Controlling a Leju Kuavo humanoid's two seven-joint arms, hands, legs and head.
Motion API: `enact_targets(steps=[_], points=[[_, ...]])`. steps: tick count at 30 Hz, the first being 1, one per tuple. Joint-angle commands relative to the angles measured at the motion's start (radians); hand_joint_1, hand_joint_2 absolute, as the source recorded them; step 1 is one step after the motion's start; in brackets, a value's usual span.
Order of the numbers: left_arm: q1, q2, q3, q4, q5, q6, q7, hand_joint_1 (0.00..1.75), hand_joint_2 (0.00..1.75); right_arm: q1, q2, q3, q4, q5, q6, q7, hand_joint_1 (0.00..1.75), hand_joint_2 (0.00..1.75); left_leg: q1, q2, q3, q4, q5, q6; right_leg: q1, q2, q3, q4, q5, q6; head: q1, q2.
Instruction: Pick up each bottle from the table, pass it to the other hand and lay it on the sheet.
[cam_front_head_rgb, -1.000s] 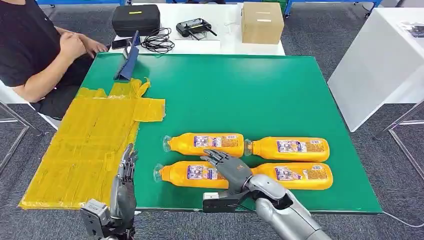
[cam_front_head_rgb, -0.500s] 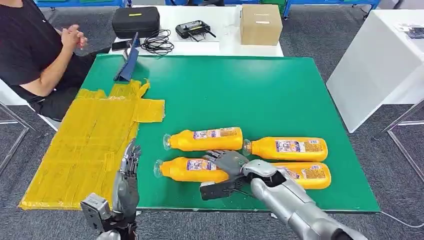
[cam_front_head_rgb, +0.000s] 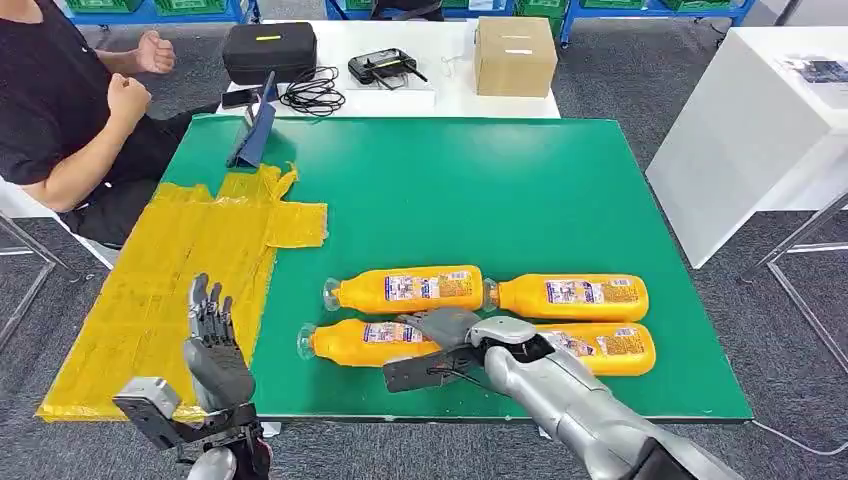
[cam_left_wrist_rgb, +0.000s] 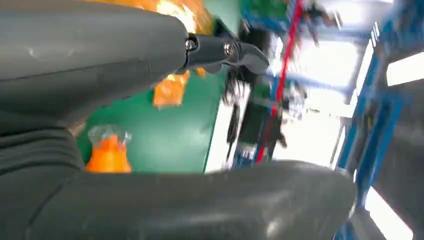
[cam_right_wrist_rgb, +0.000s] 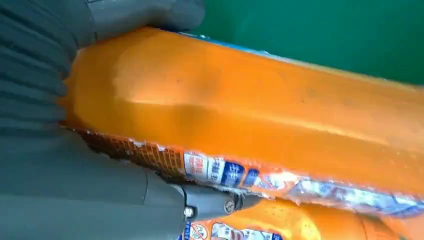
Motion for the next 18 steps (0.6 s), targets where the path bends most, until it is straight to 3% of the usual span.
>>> enact_targets(steps=[1,3,6,9,18], points=[[0.051,-0.027,0.072,-0.036,0.112,0.018,-0.007,0.00,1.75,0.429,0.009,-0.456,-0.389,-0.306,-0.296,-0.206,1.75,1.75,0.002,-0.004,-0.004,-0.003,0.003,0.000,0.002,-0.004,-0.002,-0.005,0.003,0.000,0.001,0.000],[0.058,-0.015,0.067,-0.023,0.133,-0.101,0.028,0.00,1.75,0.491,0.018,-0.502,-0.526,-0.287,-0.303,-0.198,1.75,1.75,0.002,-0.004,-0.005,-0.002,0.001,0.000,0.002,-0.003,-0.002,-0.003,0.001,-0.001,0.001,0.000],[0.053,-0.022,0.083,0.004,0.122,-0.183,0.045,0.00,1.75,0.521,0.040,-0.534,-0.587,-0.266,-0.289,-0.216,1.75,1.75,0.001,-0.005,-0.011,-0.002,0.000,0.000,0.000,-0.004,-0.009,0.000,-0.001,-0.001,0.000,0.000],[0.040,-0.024,0.094,0.034,0.128,-0.253,0.067,0.00,1.75,0.511,0.064,-0.533,-0.554,-0.250,-0.256,-0.235,1.75,1.75,0.001,-0.005,-0.019,-0.001,0.001,0.000,-0.001,-0.003,-0.015,0.001,0.000,0.000,0.000,0.000],[0.034,0.013,0.012,0.078,0.075,-0.452,0.066,0.00,1.75,0.472,0.108,-0.454,-0.429,-0.208,-0.199,-0.266,1.75,1.75,0.000,-0.004,-0.020,-0.002,0.001,0.000,-0.001,-0.003,-0.017,0.000,0.000,0.000,0.001,0.000]])
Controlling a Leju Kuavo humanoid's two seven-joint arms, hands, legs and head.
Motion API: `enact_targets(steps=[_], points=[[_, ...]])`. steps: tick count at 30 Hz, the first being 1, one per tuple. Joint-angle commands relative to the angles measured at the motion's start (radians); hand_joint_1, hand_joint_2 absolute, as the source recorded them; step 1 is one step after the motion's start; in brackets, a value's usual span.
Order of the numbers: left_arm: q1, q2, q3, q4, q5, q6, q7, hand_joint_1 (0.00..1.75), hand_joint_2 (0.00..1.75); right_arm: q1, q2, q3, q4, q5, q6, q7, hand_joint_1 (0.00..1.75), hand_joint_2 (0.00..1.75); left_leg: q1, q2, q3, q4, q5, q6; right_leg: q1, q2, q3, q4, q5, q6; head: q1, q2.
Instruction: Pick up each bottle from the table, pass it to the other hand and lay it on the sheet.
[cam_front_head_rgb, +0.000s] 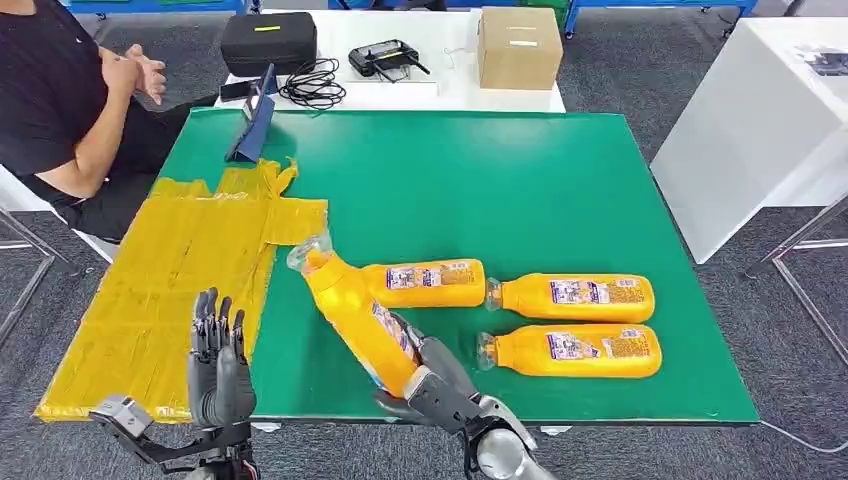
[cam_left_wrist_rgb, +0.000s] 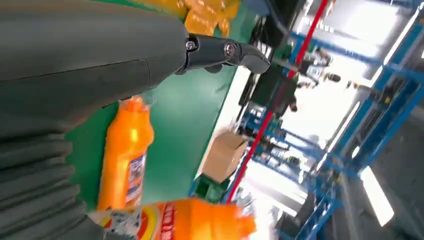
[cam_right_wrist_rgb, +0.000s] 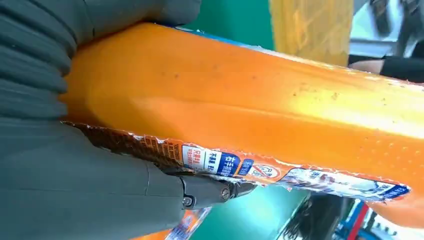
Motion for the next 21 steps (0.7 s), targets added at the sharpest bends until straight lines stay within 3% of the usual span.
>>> enact_targets(steps=[1,5,13,21], points=[[-0.026,0.028,-0.053,0.096,-0.038,-0.131,-0.003,0.00,1.75,-0.029,0.037,0.032,0.077,0.026,0.041,-0.024,1.75,1.75,-0.001,-0.001,0.002,-0.003,0.001,0.000,0.000,-0.002,0.002,-0.002,0.000,0.000,0.000,0.000],[-0.034,0.048,-0.096,0.119,-0.106,-0.155,-0.014,0.00,1.75,-0.050,0.073,0.111,0.137,0.069,0.062,-0.025,1.75,1.75,-0.001,0.000,0.001,-0.003,0.001,0.000,0.000,-0.001,0.001,-0.002,0.000,0.000,0.000,0.000],[-0.037,0.048,-0.096,0.122,-0.109,-0.155,-0.015,0.00,1.75,-0.054,0.078,0.119,0.147,0.075,0.058,-0.022,1.75,1.75,0.000,-0.001,0.000,-0.004,0.001,0.000,0.000,-0.002,0.000,-0.003,0.000,0.000,0.000,0.000],[-0.054,0.047,-0.097,0.177,-0.179,-0.120,-0.015,0.00,1.75,-0.132,0.148,0.335,0.230,0.171,0.081,-0.030,1.75,1.75,0.000,0.002,-0.001,-0.002,0.000,0.000,0.000,0.002,-0.002,-0.001,0.000,-0.001,0.000,0.000]])
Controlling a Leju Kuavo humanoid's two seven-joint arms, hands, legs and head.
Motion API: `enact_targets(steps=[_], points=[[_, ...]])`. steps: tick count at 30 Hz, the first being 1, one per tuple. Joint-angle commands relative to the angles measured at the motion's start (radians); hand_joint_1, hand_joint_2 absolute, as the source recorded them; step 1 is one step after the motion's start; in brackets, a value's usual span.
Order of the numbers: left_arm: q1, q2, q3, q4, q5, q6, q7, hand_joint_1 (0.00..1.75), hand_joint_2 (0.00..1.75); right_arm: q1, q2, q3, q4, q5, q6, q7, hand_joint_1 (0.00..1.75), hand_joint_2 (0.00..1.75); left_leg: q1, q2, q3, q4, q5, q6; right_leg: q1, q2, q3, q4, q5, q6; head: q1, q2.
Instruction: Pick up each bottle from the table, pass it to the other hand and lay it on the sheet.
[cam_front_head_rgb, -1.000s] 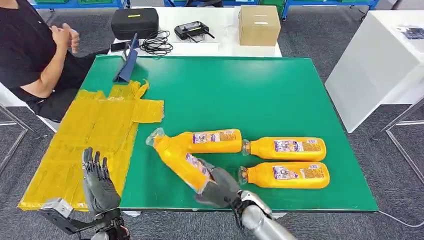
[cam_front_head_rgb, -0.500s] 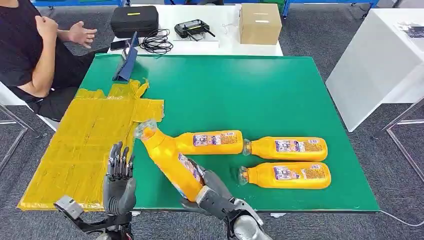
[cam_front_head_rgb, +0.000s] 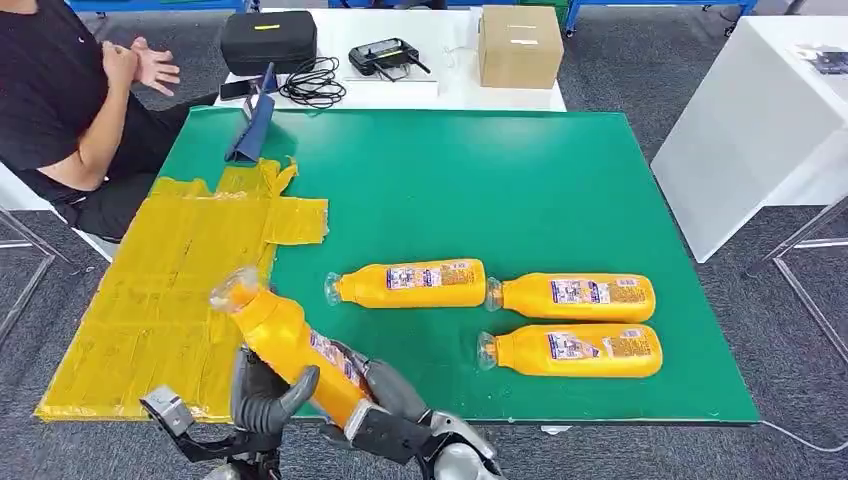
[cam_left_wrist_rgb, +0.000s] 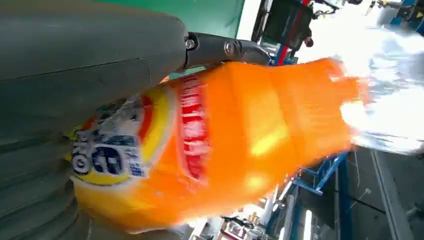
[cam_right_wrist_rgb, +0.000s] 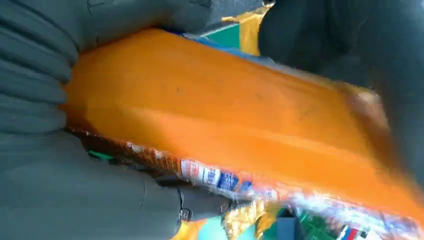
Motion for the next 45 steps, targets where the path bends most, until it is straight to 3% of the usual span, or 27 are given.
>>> enact_targets(steps=[1,2,14,20,21,24,28,35,37,42,45], points=[[-0.041,0.033,-0.014,0.113,-0.054,0.031,-0.001,0.35,1.75,-0.118,0.039,0.225,0.148,0.038,0.007,-0.003,1.75,1.75,0.000,0.001,0.003,-0.003,0.000,0.000,0.000,0.000,0.002,-0.002,0.000,-0.001,-0.001,0.000],[-0.040,0.031,-0.010,0.111,-0.055,0.024,-0.010,1.75,1.75,-0.120,0.033,0.233,0.149,0.030,-0.002,-0.006,1.75,1.75,0.000,0.000,0.004,-0.004,0.001,0.000,0.001,-0.001,0.003,-0.003,0.000,-0.001,0.000,0.000],[-0.032,0.025,0.007,0.083,-0.067,0.028,-0.040,1.75,1.75,-0.115,0.009,0.205,0.140,0.004,-0.035,-0.001,1.75,1.75,0.000,-0.002,0.004,-0.004,0.001,0.000,0.000,-0.002,0.003,-0.003,0.000,0.000,0.000,0.000],[-0.013,0.030,0.028,-0.059,-0.237,0.225,-0.064,1.75,1.75,-0.081,-0.038,0.157,0.042,0.036,-0.103,0.024,1.75,1.75,0.000,-0.003,0.002,-0.002,0.000,0.000,0.001,-0.004,0.002,-0.002,0.000,0.000,0.000,0.000],[-0.009,0.047,0.020,-0.102,-0.336,0.370,-0.064,1.75,1.75,-0.089,-0.060,0.152,0.011,0.122,-0.189,0.089,0.02,1.75,0.000,-0.002,0.000,-0.001,0.000,0.000,0.001,-0.003,0.001,-0.001,0.000,0.000,0.000,0.000],[-0.020,0.110,-0.013,-0.104,-0.646,0.784,-0.064,1.75,1.75,-0.127,-0.131,0.070,-0.083,0.193,-0.251,0.140,0.00,1.75,0.000,-0.002,0.001,-0.001,0.000,0.000,0.001,-0.003,0.002,-0.002,0.000,0.000,0.000,0.000],[-0.041,0.113,0.063,-0.082,-0.887,0.966,-0.058,1.75,1.75,-0.196,-0.216,-0.058,-0.169,0.195,-0.218,0.163,0.00,1.75,-0.001,-0.003,0.000,-0.001,0.002,0.001,0.000,-0.004,0.001,-0.002,0.001,0.000,-0.001,0.000],[-0.119,0.149,0.177,0.056,-1.444,1.022,0.110,1.75,1.75,-0.368,-0.276,-0.119,-0.077,0.209,-0.116,0.177,0.00,1.75,-0.002,-0.001,0.001,0.000,0.002,0.001,-0.001,-0.002,0.000,-0.001,0.002,0.001,0.000,0.000],[-0.161,0.217,0.153,0.192,-1.550,1.022,0.201,1.75,1.75,-0.436,-0.282,-0.093,-0.004,0.221,-0.070,0.203,0.00,1.75,-0.003,-0.002,0.002,-0.002,0.003,0.001,-0.002,-0.004,0.001,-0.001,0.002,0.000,0.000,0.000],[-0.163,0.225,0.146,0.210,-1.566,1.022,0.212,1.75,1.75,-0.442,-0.277,-0.088,0.011,0.221,-0.068,0.203,0.00,1.75,-0.002,-0.002,0.003,-0.001,0.002,0.000,-0.001,-0.003,0.002,-0.001,0.001,0.000,-0.001,0.000],[-0.243,0.313,0.034,0.456,-1.687,1.022,0.353,1.75,1.75,-0.525,-0.260,-0.053,0.133,0.215,-0.036,0.219,0.00,1.75,-0.002,-0.003,0.005,-0.003,0.002,0.001,-0.001,-0.004,0.003,-0.001,0.001,0.000,0.000,0.000]])
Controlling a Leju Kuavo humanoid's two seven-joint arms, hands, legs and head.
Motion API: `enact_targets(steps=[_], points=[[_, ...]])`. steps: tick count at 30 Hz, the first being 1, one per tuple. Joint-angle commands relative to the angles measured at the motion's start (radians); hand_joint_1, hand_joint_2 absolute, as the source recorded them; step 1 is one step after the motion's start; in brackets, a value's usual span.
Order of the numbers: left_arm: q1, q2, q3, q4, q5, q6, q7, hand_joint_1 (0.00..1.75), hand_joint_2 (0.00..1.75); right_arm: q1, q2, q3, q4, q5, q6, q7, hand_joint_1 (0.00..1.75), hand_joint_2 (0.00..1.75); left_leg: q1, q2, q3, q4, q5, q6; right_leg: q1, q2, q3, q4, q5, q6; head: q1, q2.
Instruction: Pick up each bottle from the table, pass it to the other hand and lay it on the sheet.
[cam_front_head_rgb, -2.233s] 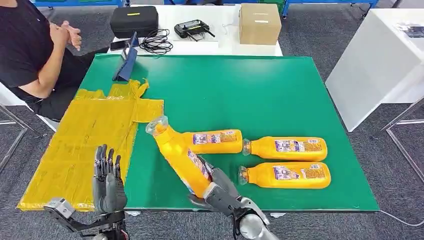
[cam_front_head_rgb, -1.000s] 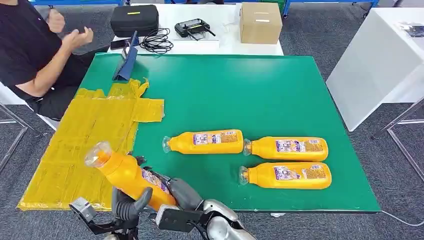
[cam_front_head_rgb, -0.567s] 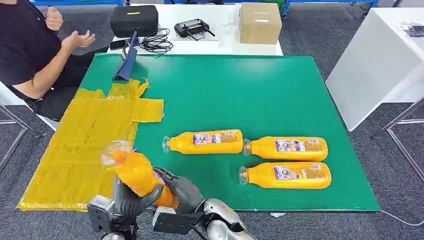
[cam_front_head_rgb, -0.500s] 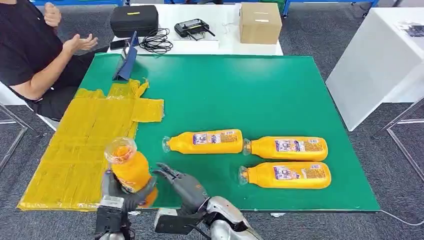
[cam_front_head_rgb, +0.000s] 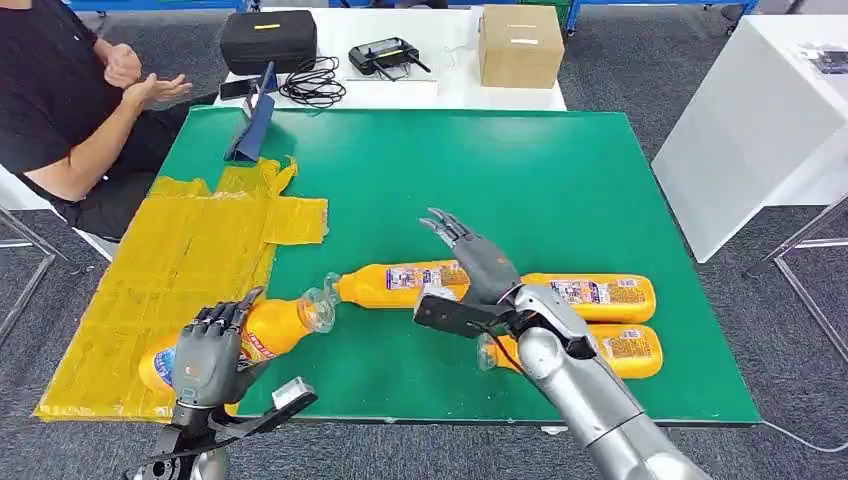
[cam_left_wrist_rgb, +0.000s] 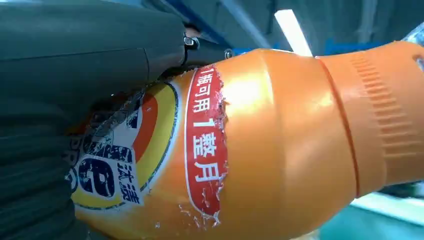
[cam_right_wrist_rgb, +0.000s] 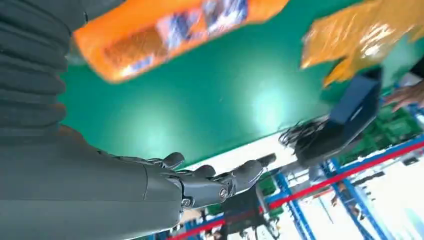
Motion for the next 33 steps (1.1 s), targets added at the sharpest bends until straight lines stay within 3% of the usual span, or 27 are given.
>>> enact_targets(steps=[1,4,5,6,7,16,21,24,33], points=[[-0.174,0.164,-0.133,0.482,-0.168,-0.024,0.172,1.75,1.75,-0.197,-0.001,0.056,0.274,-0.014,0.070,0.021,0.00,1.75,-0.002,-0.002,0.002,-0.003,0.001,0.000,-0.002,-0.002,0.002,-0.001,0.000,0.000,0.001,0.000],[-0.289,0.218,-0.247,0.737,-0.196,-0.058,0.277,1.75,1.75,-0.258,0.047,0.076,0.409,-0.024,0.097,0.011,0.00,1.75,-0.002,-0.002,0.002,-0.003,0.002,0.000,-0.002,-0.002,0.002,-0.001,0.001,0.000,0.000,0.000],[-0.315,0.231,-0.280,0.788,-0.196,-0.049,0.303,0.00,1.75,-0.271,0.056,0.092,0.441,-0.018,0.106,0.011,0.00,1.75,-0.002,-0.003,0.002,-0.004,0.003,0.000,-0.002,-0.003,0.003,-0.002,0.002,-0.001,0.001,0.000],[-0.342,0.240,-0.293,0.844,-0.196,-0.068,0.304,0.00,1.75,-0.287,0.065,0.113,0.479,-0.013,0.130,0.014,0.00,1.75,-0.002,-0.002,0.001,-0.002,0.002,0.000,-0.002,-0.002,0.002,-0.001,0.001,0.000,0.000,0.000],[-0.357,0.251,-0.296,0.872,-0.183,-0.070,0.287,0.00,0.00,-0.300,0.069,0.129,0.510,-0.012,0.151,0.017,0.00,1.75,-0.002,-0.002,0.002,-0.003,0.003,0.000,-0.001,-0.002,0.002,-0.002,0.002,-0.001,0.001,0.000],[-0.391,0.280,-0.271,0.898,-0.088,-0.074,0.176,0.00,0.00,-0.327,0.074,0.185,0.603,-0.030,0.205,0.019,0.00,1.75,-0.002,-0.007,0.004,-0.003,0.006,-0.001,-0.003,-0.006,0.007,0.000,0.003,-0.001,0.000,0.000],[-0.427,0.294,-0.214,0.835,0.159,-0.141,-0.037,0.00,0.00,-0.305,0.090,0.223,0.690,-0.011,0.192,0.039,0.00,1.75,-0.001,-0.009,0.006,-0.002,0.006,-0.002,-0.002,-0.008,0.010,0.001,0.002,-0.001,0.000,0.000],[-0.436,0.284,-0.156,0.748,0.422,-0.285,-0.243,0.00,0.00,-0.283,0.077,0.233,0.735,0.011,0.178,0.073,0.00,1.75,-0.001,-0.011,0.006,-0.001,0.006,-0.001,-0.002,-0.011,0.010,0.001,0.001,-0.001,0.000,0.000],[-0.426,0.288,-0.160,0.724,0.434,-0.305,-0.240,0.00,0.00,-0.283,0.076,0.231,0.744,0.015,0.173,0.066,0.00,1.75,-0.001,-0.011,0.005,-0.001,0.007,-0.001,-0.002,-0.011,0.009,0.001,0.001,-0.001,0.000,0.000]])
